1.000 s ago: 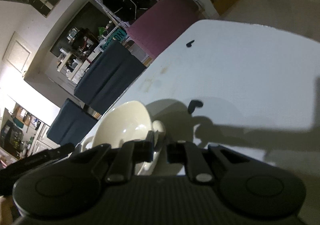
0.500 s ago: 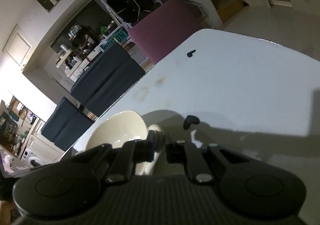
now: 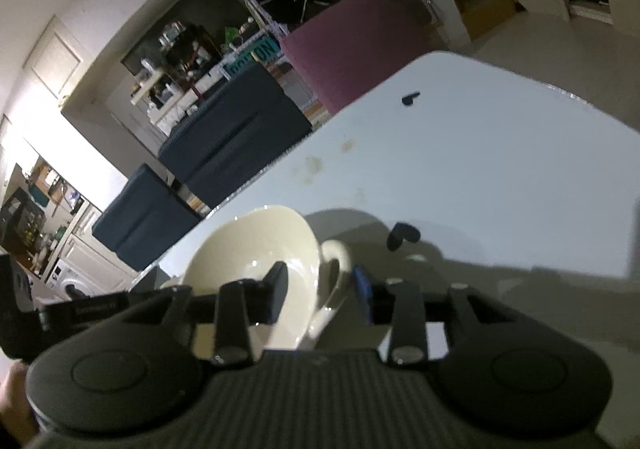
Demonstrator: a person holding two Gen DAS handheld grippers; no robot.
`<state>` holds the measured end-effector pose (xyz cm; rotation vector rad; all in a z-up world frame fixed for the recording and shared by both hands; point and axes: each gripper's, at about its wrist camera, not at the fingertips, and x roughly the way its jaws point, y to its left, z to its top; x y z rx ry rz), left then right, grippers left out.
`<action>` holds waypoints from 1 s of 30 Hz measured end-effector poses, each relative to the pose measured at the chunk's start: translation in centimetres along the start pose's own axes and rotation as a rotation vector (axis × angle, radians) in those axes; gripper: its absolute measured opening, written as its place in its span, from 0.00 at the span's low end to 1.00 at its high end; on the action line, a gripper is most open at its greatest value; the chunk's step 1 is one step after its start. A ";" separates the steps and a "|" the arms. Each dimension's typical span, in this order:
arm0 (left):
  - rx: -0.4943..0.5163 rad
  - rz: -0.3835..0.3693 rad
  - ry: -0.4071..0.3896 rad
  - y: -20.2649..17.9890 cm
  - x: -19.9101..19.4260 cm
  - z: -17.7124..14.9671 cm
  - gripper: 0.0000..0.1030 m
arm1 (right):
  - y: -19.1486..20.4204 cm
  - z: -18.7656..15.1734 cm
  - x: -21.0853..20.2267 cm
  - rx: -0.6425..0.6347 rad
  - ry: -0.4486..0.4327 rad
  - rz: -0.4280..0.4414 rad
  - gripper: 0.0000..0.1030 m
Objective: Organize plates and bowls
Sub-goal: 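Grasp the cream oval dish handle with the right gripper and lift it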
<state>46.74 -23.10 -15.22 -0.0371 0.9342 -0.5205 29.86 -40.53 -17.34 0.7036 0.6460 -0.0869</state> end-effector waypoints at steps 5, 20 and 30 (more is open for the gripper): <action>-0.042 -0.019 -0.011 0.9 0.4 0.1 0.31 | -0.4 -0.3 0.2 -0.013 0.011 -0.017 0.27; 0.063 -0.044 0.022 0.5 1.4 0.9 0.26 | 1.0 0.2 0.5 -0.089 0.040 -0.075 0.25; 0.102 -0.073 -0.001 0.5 0.8 -0.2 0.24 | 2.3 0.5 1.1 -0.144 0.065 -0.157 0.25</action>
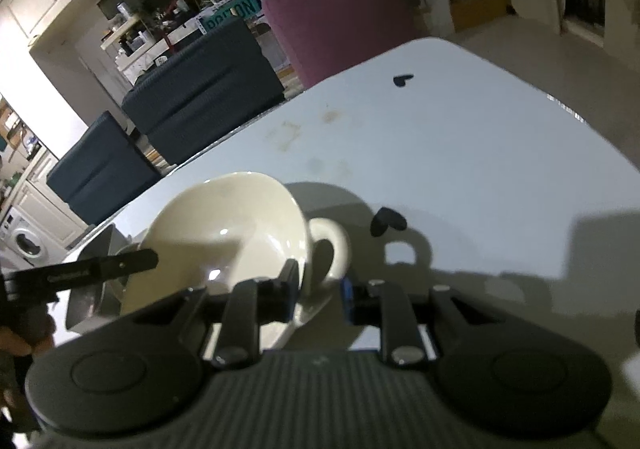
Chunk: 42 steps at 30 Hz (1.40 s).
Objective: Organize plates and bowls
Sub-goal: 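Grasp the cream oval dish handle with the right gripper and lift it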
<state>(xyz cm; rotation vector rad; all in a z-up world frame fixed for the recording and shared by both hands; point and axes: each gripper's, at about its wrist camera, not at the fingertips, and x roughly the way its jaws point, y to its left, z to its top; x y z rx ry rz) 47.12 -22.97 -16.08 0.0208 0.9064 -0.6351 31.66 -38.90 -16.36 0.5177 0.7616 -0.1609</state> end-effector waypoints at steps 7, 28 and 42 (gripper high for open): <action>-0.050 0.008 -0.031 -0.2 -0.4 -0.9 0.23 | 0.0 -0.4 -0.2 -0.024 -0.040 -0.010 0.25; -0.193 0.064 -0.142 -1.0 -10.9 -3.1 0.23 | 2.5 -1.9 -6.3 -0.054 -0.138 0.058 0.24; -0.332 0.132 -0.155 -0.4 -25.1 -8.8 0.23 | 8.2 -4.7 -14.7 -0.152 -0.117 0.128 0.24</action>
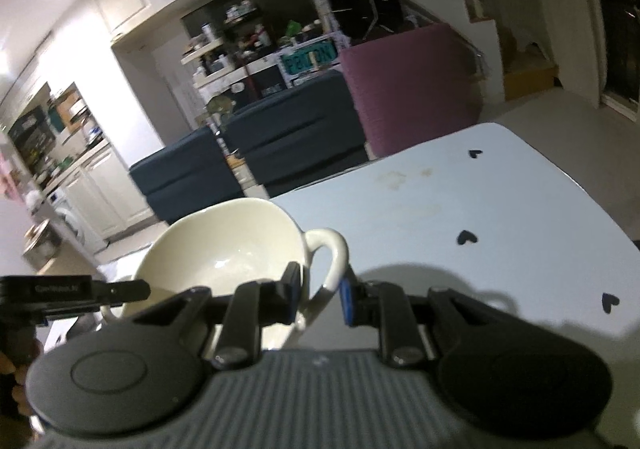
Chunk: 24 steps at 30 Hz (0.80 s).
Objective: Organize plates and bowls
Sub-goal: 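Grasp the cream oval dish handle with the right gripper and lift it, then carry the cream two-handled bowl across the table with both grippers on its handles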
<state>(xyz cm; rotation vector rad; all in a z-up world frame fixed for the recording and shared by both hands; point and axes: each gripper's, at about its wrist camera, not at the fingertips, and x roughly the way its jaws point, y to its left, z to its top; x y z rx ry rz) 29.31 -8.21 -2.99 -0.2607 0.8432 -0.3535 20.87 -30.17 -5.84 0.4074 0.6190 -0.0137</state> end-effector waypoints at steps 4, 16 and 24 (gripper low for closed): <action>-0.042 0.008 -0.030 1.6 -3.9 -0.9 0.22 | 2.0 -0.4 -1.5 -0.022 0.017 0.020 0.24; -0.132 0.038 -0.109 6.7 -13.4 -4.3 0.20 | 7.7 -1.7 -3.4 -0.070 0.074 0.081 0.24; -0.179 0.053 -0.115 11.6 -15.3 -7.4 0.18 | 9.8 -3.8 -2.0 -0.106 0.113 0.136 0.24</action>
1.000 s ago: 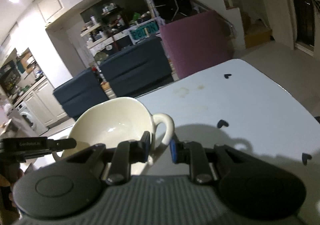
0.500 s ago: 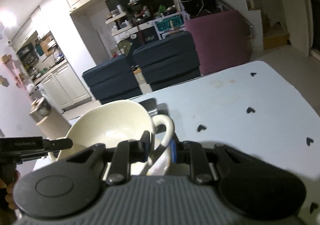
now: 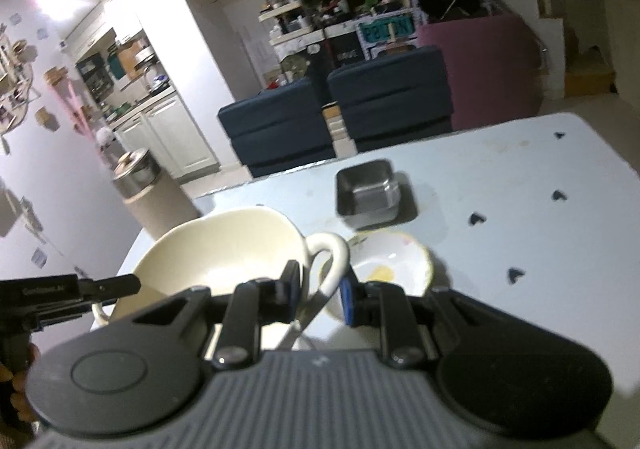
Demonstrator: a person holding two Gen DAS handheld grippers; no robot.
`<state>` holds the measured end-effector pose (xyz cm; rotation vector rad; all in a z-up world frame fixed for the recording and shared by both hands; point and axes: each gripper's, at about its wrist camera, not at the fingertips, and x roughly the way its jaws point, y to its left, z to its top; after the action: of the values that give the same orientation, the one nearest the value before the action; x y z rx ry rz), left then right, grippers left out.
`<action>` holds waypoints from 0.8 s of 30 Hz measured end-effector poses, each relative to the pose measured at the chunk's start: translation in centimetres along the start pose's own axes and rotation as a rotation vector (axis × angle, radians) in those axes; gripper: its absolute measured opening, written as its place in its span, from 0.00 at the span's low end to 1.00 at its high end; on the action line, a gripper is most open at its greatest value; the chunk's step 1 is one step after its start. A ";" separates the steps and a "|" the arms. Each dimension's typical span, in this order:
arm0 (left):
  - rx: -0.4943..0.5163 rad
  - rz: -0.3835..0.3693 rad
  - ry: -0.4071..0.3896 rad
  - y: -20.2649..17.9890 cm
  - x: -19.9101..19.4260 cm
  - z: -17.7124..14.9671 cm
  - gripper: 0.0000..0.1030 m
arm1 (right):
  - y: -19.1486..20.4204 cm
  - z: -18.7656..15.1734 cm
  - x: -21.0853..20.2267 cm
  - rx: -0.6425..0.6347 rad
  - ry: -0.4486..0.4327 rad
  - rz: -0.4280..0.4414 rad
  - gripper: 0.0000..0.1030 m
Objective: Organize plates and bowls
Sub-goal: 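Carry the cream two-handled bowl across the table with both grippers on its handles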
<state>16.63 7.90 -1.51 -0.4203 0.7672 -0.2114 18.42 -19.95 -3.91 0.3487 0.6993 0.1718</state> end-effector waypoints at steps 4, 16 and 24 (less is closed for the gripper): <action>-0.021 0.014 0.019 2.3 0.6 -1.1 0.18 | 0.4 -1.3 2.0 -0.001 0.036 0.020 0.24; -0.081 0.014 0.085 6.6 2.3 -3.0 0.18 | 1.0 -2.7 6.1 -0.068 0.156 -0.007 0.25; -0.094 0.028 0.110 8.1 3.9 -4.0 0.19 | 2.8 -4.8 6.9 -0.078 0.224 -0.033 0.26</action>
<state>16.82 12.71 -10.15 -0.4893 0.8933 -0.1737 20.39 -14.29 -10.41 0.2447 0.9165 0.2088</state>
